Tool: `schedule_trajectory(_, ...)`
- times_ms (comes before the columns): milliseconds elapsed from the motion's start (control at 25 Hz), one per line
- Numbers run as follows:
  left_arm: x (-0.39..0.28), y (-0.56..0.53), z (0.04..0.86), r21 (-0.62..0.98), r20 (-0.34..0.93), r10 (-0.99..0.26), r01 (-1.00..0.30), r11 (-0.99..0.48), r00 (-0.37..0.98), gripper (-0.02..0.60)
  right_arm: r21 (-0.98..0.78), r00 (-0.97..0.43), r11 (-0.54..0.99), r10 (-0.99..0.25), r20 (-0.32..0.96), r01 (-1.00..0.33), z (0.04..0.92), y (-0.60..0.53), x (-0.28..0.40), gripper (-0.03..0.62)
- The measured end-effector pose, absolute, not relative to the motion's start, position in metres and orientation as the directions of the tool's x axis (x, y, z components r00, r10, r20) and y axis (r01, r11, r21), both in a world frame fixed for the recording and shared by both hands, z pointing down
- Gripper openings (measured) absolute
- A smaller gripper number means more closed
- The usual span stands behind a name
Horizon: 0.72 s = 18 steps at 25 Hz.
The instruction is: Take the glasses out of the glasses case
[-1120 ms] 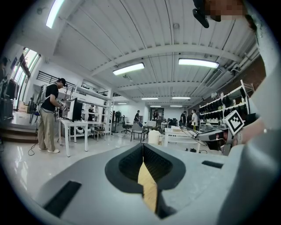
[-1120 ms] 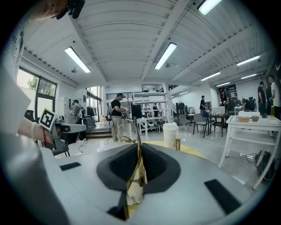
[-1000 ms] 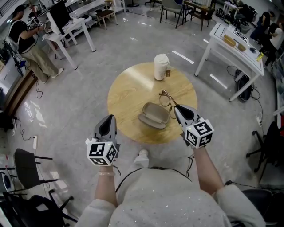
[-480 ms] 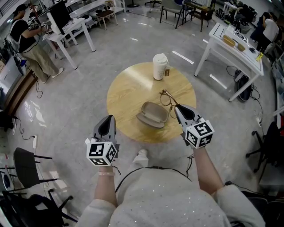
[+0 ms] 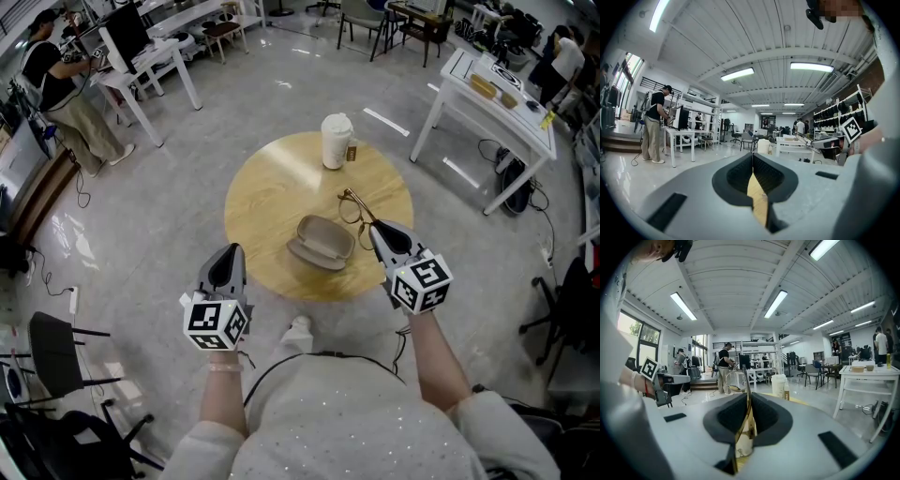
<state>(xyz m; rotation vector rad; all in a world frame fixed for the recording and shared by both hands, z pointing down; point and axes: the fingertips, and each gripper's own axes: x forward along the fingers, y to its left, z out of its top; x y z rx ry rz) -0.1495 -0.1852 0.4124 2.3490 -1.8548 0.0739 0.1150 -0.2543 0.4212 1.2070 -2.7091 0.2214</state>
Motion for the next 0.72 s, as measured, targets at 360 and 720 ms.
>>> schedule_trajectory(360, -0.1500, -0.1850, 0.4094, 0.081, 0.124, -0.962, -0.969, -0.233, 0.242, 0.005, -0.079, -0.653, 0.652, -0.732, 0.196, -0.754, 0.4171, -0.2534, 0.1164, 0.032)
schedule_trajectory(720, -0.1507, -0.1821, 0.4086, 0.078, 0.121, -0.964, -0.970, -0.230, 0.238, 0.005, -0.080, -0.651, 0.649, -0.735, 0.187, -0.756, 0.4165, -0.2499, 0.1185, 0.032)
